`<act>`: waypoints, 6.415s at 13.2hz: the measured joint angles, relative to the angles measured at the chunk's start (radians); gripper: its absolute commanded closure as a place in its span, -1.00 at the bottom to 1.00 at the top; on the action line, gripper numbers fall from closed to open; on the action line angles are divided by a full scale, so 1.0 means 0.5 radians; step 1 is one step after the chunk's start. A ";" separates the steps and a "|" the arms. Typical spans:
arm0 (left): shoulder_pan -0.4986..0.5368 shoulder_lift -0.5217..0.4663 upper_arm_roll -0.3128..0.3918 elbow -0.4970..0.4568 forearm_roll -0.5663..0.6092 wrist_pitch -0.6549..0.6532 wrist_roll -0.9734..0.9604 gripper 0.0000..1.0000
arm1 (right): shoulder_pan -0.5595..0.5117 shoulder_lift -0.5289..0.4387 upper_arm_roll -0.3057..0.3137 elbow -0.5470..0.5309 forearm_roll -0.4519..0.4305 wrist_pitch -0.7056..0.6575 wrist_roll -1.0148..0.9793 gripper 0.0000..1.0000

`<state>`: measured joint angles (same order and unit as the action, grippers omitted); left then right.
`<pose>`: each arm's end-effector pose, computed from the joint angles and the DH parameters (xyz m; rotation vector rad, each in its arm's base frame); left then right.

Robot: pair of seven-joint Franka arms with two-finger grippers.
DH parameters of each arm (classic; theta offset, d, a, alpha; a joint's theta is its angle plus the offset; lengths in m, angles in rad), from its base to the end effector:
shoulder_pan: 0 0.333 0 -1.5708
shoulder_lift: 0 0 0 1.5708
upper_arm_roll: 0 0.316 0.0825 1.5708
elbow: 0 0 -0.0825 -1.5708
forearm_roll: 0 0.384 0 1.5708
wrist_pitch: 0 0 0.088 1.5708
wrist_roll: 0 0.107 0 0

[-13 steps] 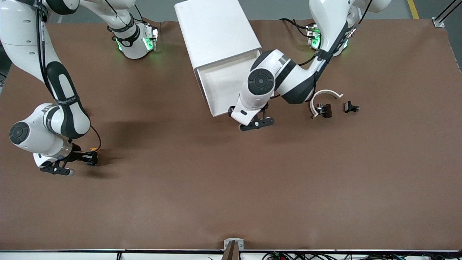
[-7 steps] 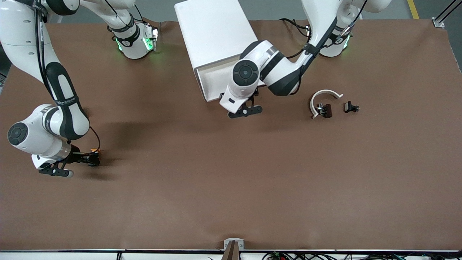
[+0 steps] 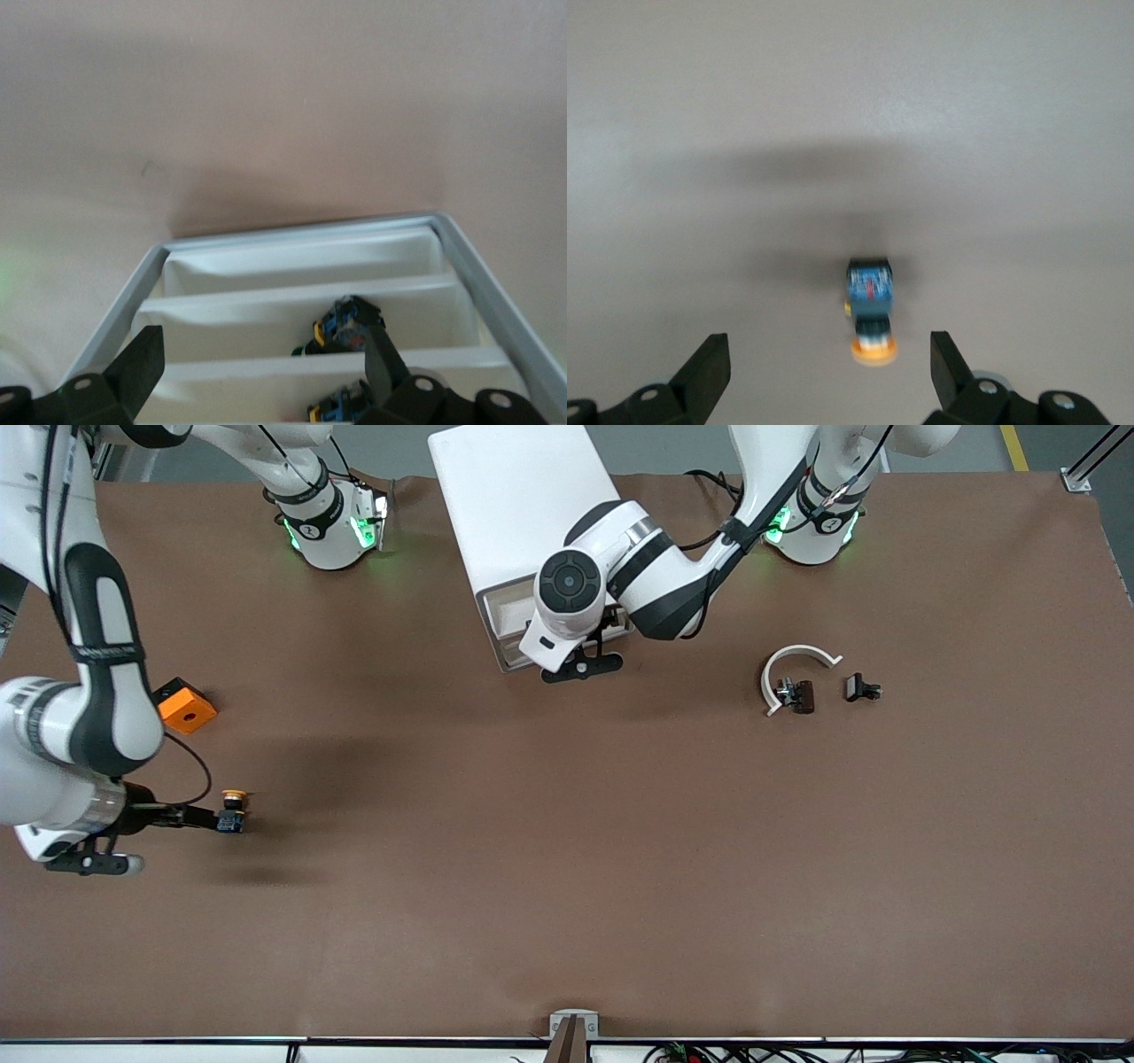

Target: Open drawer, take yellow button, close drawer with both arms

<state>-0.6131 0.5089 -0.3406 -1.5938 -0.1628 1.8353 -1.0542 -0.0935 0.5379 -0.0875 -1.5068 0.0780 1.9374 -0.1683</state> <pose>0.3912 -0.5268 0.3379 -3.0357 -0.2787 0.6150 0.6794 -0.1097 0.3456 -3.0936 0.0535 0.1531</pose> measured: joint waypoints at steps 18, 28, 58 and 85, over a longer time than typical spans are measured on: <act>0.168 0.016 -0.085 0.017 -0.009 -0.034 -0.199 -1.00 | 0.240 -0.464 -0.002 0.732 -0.155 -1.180 0.237 -1.00; 0.849 -0.130 -0.073 0.260 0.637 -0.038 0.034 -1.00 | 0.182 -0.803 -0.020 0.380 -0.144 -1.208 0.242 -1.00; 1.364 -1.351 0.408 -0.224 0.285 -0.580 1.714 -1.00 | 0.178 -1.539 -0.007 -0.567 -0.145 -0.646 0.160 -1.00; 1.364 -1.357 0.411 -0.193 0.326 -0.656 1.856 -1.00 | 0.178 -1.489 0.026 -0.378 -0.145 -0.903 0.328 -1.00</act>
<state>0.0688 -0.1696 -0.1351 -1.6903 0.0003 1.5072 -0.1263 -0.0045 -0.2066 -0.0746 -1.6958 0.0057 1.4860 -0.0041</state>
